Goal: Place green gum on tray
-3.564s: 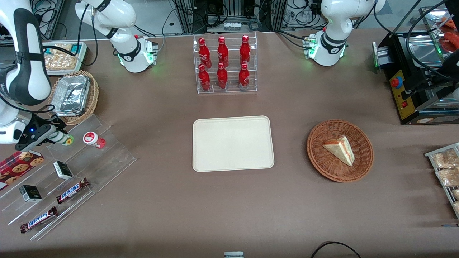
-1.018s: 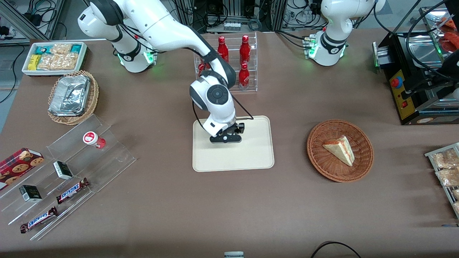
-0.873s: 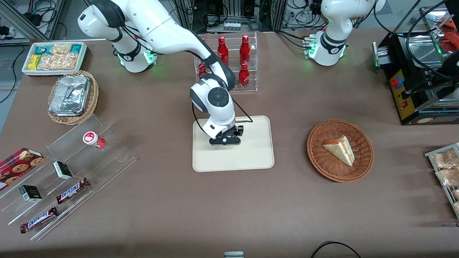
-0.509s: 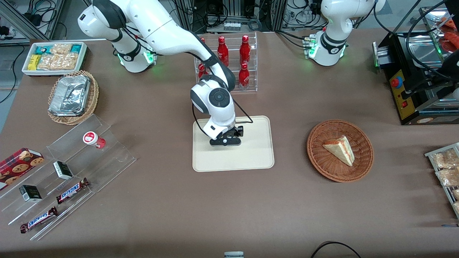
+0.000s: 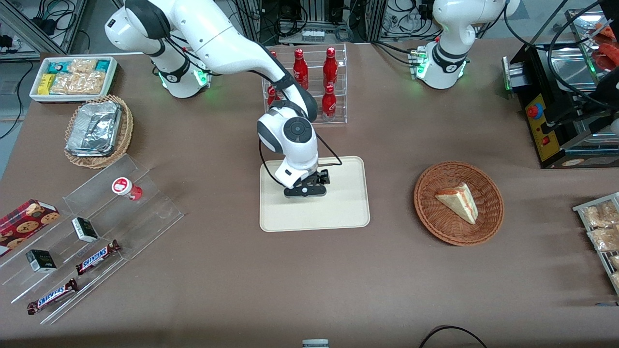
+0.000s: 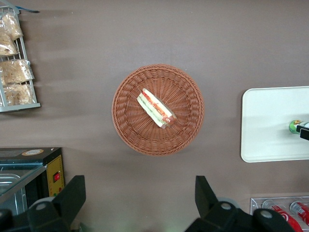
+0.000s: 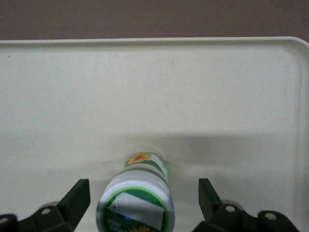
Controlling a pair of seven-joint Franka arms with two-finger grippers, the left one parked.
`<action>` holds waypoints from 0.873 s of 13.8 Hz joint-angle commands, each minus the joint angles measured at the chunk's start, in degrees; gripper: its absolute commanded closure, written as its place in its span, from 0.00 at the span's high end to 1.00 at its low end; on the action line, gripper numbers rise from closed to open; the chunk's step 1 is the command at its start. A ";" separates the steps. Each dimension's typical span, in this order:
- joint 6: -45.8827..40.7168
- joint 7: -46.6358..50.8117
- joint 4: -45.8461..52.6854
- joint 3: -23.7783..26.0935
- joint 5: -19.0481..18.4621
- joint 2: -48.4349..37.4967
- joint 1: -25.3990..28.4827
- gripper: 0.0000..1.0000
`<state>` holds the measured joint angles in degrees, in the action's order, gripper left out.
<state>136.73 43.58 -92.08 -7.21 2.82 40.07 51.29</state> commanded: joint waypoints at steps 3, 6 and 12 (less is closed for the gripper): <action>-6.54 -2.07 0.32 -0.09 -1.77 -5.42 -1.01 1.00; -15.15 -6.90 0.14 -0.09 -1.68 -10.70 -2.94 1.00; -25.10 -22.64 -3.72 0.00 -0.89 -19.76 -10.41 1.00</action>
<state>113.27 24.55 -92.64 -7.70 2.17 23.53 42.65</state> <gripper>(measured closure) 0.000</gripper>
